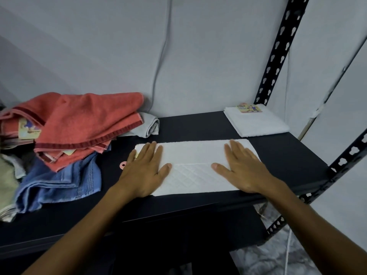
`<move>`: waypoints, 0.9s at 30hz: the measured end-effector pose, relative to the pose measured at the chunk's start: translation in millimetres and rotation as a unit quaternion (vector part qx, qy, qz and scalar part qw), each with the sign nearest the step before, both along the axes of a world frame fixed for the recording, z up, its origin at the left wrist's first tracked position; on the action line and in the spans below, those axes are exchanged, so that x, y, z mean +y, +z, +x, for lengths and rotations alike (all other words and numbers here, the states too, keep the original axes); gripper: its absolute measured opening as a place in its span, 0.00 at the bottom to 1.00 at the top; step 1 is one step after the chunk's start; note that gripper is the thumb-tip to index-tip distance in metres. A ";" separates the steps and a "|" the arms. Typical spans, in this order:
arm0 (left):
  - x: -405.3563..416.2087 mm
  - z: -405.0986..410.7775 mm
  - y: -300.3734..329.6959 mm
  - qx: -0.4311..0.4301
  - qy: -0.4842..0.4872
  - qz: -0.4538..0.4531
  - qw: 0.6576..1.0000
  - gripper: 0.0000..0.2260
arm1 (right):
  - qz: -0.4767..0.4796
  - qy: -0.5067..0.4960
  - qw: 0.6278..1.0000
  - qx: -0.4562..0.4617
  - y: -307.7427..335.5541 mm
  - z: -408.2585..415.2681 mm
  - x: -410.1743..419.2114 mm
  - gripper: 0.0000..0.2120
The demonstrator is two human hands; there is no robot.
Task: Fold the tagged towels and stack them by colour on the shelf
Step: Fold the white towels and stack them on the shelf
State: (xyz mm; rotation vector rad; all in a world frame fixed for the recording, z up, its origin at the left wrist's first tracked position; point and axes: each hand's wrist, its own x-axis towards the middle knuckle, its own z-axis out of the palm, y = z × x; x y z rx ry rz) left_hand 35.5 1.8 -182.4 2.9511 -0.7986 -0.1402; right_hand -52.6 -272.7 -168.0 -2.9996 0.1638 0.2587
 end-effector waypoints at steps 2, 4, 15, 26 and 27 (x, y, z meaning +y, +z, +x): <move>-1.0 -0.7 1.0 -0.001 0.008 0.005 1.000 0.35 | -0.011 -0.028 1.000 0.002 4.0 1.4 -9.5 0.44; -1.5 -1.5 2.4 -0.003 0.011 0.001 1.000 0.33 | -0.066 -0.062 0.995 -0.042 9.9 9.2 -2.8 0.37; 0.2 3.0 -2.1 -0.010 0.019 -0.012 1.000 0.33 | 0.015 0.089 0.995 -0.052 -5.9 32.2 83.6 0.36; 3.1 1.8 -4.2 -0.006 0.017 -0.004 1.000 0.41 | 0.011 0.003 1.000 -0.020 -7.1 2.9 -18.2 0.47; 3.1 1.4 -4.2 -0.005 0.019 -0.004 1.000 0.40 | 0.022 -0.004 0.999 -0.022 -7.7 2.1 -24.9 0.47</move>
